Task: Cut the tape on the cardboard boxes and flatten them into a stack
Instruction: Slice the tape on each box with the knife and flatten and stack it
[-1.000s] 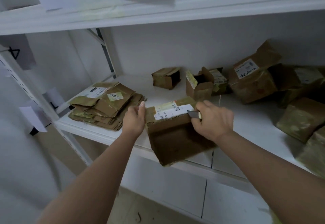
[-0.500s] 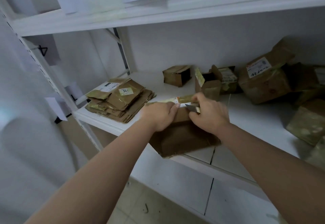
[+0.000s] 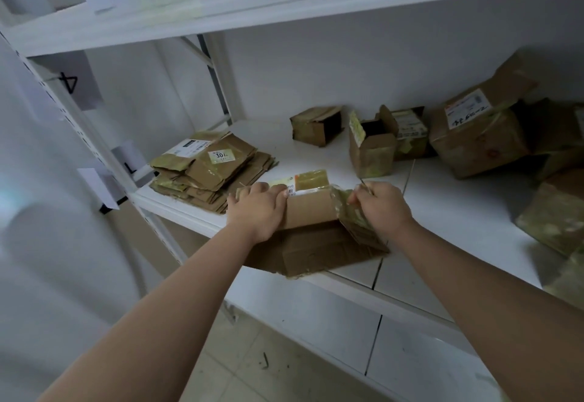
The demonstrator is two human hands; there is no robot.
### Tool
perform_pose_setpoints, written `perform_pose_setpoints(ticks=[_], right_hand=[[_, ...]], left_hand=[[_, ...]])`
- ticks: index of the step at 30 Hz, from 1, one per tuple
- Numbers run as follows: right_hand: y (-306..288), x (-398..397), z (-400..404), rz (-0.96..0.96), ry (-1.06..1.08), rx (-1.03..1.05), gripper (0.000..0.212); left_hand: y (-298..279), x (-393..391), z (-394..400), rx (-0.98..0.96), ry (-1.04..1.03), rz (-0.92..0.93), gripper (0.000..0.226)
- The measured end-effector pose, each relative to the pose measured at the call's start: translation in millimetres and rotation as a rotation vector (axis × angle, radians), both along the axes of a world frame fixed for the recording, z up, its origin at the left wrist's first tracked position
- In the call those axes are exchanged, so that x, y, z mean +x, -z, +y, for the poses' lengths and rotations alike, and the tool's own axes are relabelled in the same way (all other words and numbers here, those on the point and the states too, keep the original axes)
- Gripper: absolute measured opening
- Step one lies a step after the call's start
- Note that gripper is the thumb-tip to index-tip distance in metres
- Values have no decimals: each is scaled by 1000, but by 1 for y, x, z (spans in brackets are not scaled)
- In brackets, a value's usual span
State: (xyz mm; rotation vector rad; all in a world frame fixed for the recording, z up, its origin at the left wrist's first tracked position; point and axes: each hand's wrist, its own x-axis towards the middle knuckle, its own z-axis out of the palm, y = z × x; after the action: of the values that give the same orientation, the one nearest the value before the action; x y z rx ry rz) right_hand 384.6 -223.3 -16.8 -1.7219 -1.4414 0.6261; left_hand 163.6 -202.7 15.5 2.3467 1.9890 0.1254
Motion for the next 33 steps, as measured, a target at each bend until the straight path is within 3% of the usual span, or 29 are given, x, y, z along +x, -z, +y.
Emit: perform_pose_setpoints(ticks=[4,9,12,17,25,30,33], right_hand=[[1,-1,18,-232,20,-6,34],[3,-9,37,-295,33,-105,46],[12,-9,45,-129,1,-89,52],[20,-14,53,323,-169,-157,58],[23,-10,49,429,-271,-333,59],[16,-18,44,281,-235,-187,56],[5,-9,39,25,-172,-172,56]], left_hand=[[1,15,-5,69,28,0,71],[8,2,5,175,165,-22,79],[10,-12,13,195,215,-150,74],[14,-20,17,161,248,-218,68],[22,-23,20,190,275,-204,69],[22,-25,21,197,267,-246,70],[23,-29,19,200,257,-237,74]])
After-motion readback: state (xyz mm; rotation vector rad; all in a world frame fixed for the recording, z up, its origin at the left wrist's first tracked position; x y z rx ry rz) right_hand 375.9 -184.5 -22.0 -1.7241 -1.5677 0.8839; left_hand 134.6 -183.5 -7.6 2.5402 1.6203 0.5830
